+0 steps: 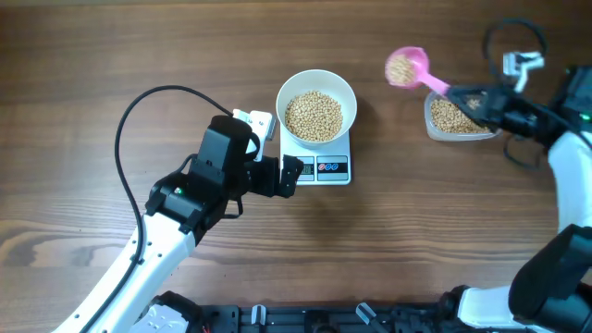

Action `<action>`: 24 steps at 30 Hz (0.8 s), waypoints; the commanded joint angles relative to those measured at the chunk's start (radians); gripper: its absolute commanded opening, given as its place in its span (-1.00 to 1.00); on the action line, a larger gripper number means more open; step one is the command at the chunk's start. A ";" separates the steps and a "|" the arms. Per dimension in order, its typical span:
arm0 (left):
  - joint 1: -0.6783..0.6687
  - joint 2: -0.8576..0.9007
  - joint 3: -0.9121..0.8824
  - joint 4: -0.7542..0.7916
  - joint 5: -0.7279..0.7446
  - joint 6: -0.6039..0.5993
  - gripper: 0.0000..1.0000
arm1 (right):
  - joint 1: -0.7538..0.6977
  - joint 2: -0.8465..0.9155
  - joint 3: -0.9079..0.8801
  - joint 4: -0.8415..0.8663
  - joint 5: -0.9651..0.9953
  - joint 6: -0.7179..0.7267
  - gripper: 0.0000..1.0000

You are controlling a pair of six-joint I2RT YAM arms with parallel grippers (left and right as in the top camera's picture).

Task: Scoop item into bowl and weigh 150g on scale
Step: 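Lift the filled scoop and carry it over the white bowl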

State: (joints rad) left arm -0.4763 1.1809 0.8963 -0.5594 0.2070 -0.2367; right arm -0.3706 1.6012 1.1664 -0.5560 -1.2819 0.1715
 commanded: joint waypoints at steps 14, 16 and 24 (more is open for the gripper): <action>-0.005 -0.008 0.000 0.002 -0.010 0.020 1.00 | 0.355 0.012 0.003 0.232 0.299 0.142 -0.91; -0.005 -0.008 0.000 0.003 -0.010 0.020 1.00 | 0.364 0.012 0.003 0.232 0.326 0.102 -0.91; -0.005 -0.008 0.000 0.002 -0.010 0.020 1.00 | 0.377 0.012 0.003 0.235 0.422 -0.016 -0.91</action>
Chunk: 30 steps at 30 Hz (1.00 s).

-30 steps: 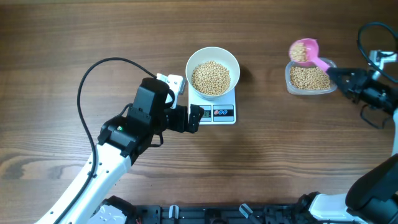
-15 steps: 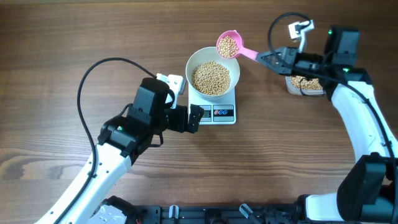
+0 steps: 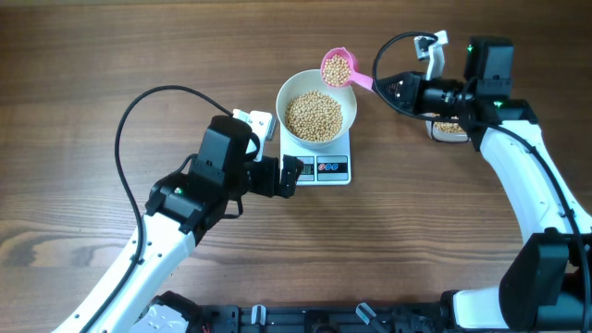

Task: Scoop item into bowl and weigh 150g on scale
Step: 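Lift the filled scoop and carry it over the white bowl, then tip the scoop with the right gripper to pour soybeans into the bowl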

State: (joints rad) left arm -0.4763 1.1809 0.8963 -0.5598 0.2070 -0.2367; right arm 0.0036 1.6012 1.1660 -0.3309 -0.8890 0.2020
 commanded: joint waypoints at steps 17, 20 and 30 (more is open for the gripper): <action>-0.005 -0.008 0.000 0.003 -0.010 0.020 1.00 | 0.075 0.012 0.003 0.059 0.055 -0.042 -0.91; -0.005 -0.008 0.000 0.003 -0.010 0.020 1.00 | 0.079 0.012 0.003 0.058 0.054 -0.047 -0.91; -0.005 -0.008 0.000 0.003 -0.010 0.020 1.00 | 0.152 0.012 0.004 0.033 0.187 -0.255 -0.92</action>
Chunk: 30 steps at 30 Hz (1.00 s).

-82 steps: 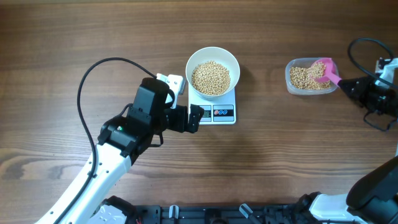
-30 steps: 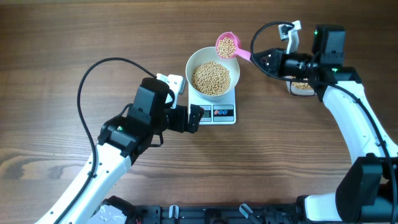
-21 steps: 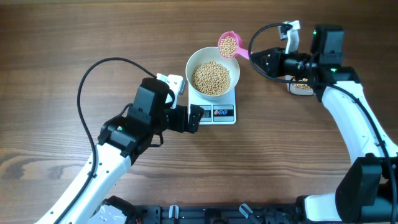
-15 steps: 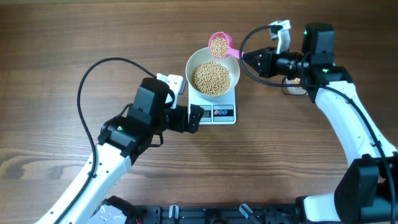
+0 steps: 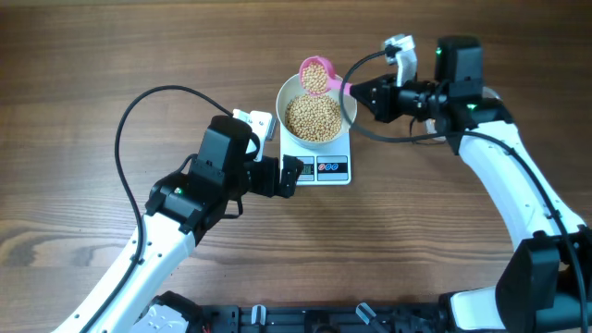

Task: Scoop item into bowl and weigh 150g on scale
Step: 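Tip the scoop with the right gripper to pour soybeans into the bowl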

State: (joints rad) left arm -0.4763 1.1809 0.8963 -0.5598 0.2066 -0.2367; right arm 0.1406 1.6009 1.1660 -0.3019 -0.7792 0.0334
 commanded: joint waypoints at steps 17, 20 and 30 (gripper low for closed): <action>-0.005 -0.008 0.000 0.003 -0.010 0.020 1.00 | 0.151 0.011 0.005 0.011 0.397 -0.225 -0.91; -0.005 -0.008 0.000 0.003 -0.010 0.020 1.00 | 0.154 0.011 0.005 0.005 0.398 -0.227 -0.91; -0.005 -0.008 0.000 0.003 -0.010 0.020 1.00 | 0.154 -0.013 0.005 -0.040 0.476 -0.270 -0.91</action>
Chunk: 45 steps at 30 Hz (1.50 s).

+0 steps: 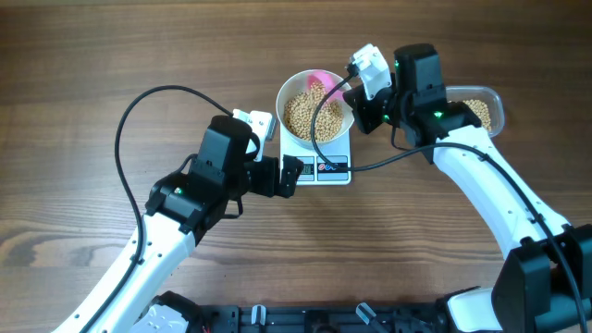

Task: Scoop item into bowl and weigh 150g on scale
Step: 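Tip the scoop with the right gripper to pour soybeans into the bowl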

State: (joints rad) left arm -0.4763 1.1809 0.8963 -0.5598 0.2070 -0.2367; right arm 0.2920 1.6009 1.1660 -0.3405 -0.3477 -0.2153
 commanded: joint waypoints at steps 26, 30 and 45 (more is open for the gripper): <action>-0.005 -0.008 0.000 0.003 -0.010 0.020 1.00 | 0.003 -0.116 0.006 -0.070 -0.031 -0.046 -0.92; -0.005 -0.008 0.000 0.003 -0.010 0.020 1.00 | 0.002 -0.116 0.006 -0.108 -0.052 -0.048 -0.91; -0.005 -0.008 0.000 0.003 -0.010 0.020 1.00 | 0.002 -0.116 0.006 -0.118 -0.058 -0.043 -0.91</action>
State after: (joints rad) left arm -0.4763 1.1809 0.8963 -0.5598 0.2070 -0.2367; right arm 0.2920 1.5013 1.1660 -0.4633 -0.3779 -0.2527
